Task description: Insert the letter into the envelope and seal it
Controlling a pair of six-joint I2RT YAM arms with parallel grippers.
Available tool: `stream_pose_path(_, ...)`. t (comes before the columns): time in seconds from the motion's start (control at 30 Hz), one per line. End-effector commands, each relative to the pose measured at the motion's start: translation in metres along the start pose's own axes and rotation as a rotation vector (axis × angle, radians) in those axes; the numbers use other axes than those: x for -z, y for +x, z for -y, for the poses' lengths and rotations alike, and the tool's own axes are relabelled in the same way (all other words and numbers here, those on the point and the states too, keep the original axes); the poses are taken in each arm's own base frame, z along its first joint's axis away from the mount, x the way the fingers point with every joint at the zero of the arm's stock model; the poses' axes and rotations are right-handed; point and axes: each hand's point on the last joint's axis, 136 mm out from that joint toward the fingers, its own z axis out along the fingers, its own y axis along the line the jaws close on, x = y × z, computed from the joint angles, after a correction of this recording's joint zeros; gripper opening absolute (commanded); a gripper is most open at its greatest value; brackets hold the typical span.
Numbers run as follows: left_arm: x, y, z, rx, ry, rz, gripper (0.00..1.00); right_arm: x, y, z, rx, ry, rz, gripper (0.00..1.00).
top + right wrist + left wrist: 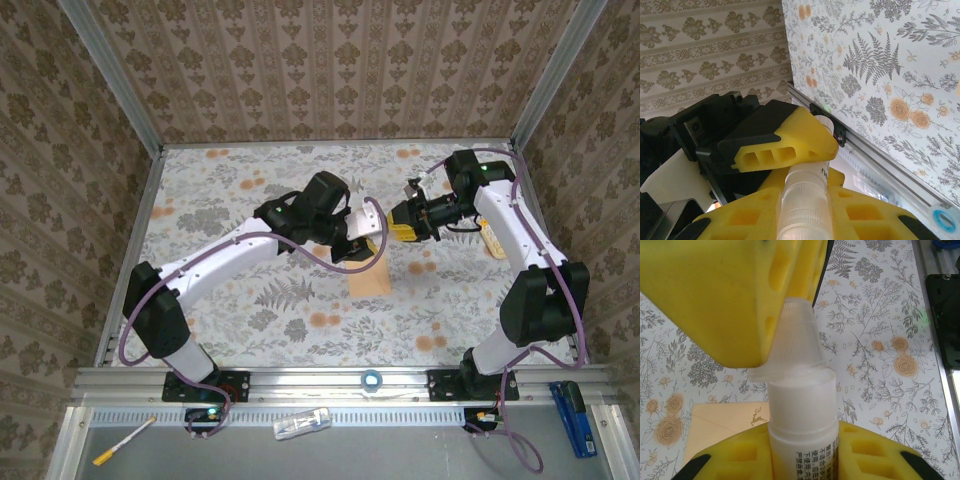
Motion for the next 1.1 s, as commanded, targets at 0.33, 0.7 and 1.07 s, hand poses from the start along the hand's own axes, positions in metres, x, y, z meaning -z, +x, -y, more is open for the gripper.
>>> stream_pose_path(0.33,0.008,-0.019,-0.001,-0.056,0.027,0.081,0.00,0.024,-0.010,0.004,-0.024,0.028,0.089,0.26)
stream_pose_path(0.7,0.001,-0.008,-0.003,-0.035,0.037,0.062,0.00,0.026,-0.010,0.000,-0.024,0.005,0.093,0.26)
stream_pose_path(1.07,-0.009,-0.003,-0.007,-0.018,0.058,0.055,0.00,0.014,-0.011,-0.014,0.013,-0.002,0.069,0.26)
